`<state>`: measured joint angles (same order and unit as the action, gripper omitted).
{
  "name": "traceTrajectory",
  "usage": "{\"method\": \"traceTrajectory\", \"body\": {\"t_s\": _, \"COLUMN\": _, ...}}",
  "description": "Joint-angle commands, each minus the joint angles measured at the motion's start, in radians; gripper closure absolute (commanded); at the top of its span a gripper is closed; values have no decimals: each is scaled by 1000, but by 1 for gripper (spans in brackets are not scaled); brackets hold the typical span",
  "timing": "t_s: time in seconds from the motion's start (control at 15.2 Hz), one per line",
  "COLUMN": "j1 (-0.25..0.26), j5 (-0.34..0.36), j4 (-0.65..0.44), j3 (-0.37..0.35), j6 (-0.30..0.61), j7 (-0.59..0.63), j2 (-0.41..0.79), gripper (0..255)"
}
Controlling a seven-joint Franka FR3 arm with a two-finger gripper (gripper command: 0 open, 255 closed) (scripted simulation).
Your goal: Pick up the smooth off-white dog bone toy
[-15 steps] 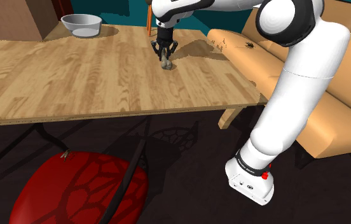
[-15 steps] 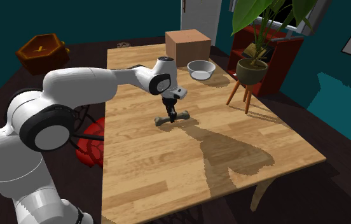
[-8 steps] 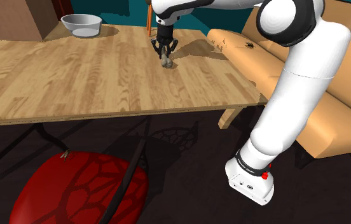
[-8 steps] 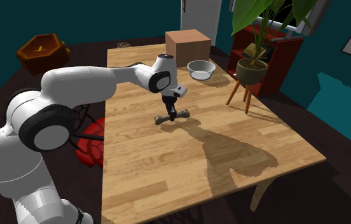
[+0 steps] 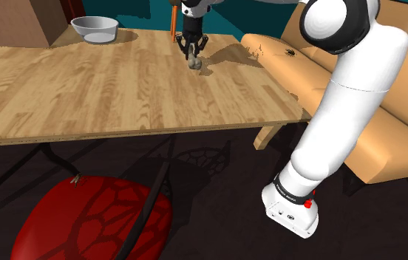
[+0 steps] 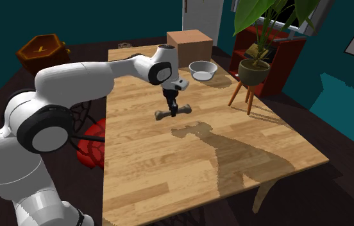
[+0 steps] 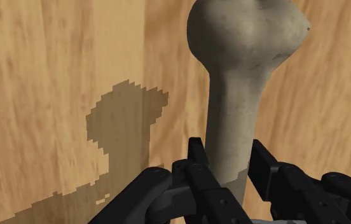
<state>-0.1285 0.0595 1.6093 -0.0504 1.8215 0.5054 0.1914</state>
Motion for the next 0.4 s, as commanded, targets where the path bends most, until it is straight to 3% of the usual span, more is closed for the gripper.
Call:
{"method": "traceTrajectory", "body": {"t_s": 0.0, "j1": 0, "j5": 0, "j4": -32, "j3": 0, "j6": -30, "j7": -2, "j2": 3, "gripper": 255}}
{"method": "traceTrajectory", "body": {"t_s": 0.33, "j1": 0, "j5": -1, "j4": -77, "j3": 0, "j6": -73, "j7": -4, "j2": 4, "gripper": 255}}
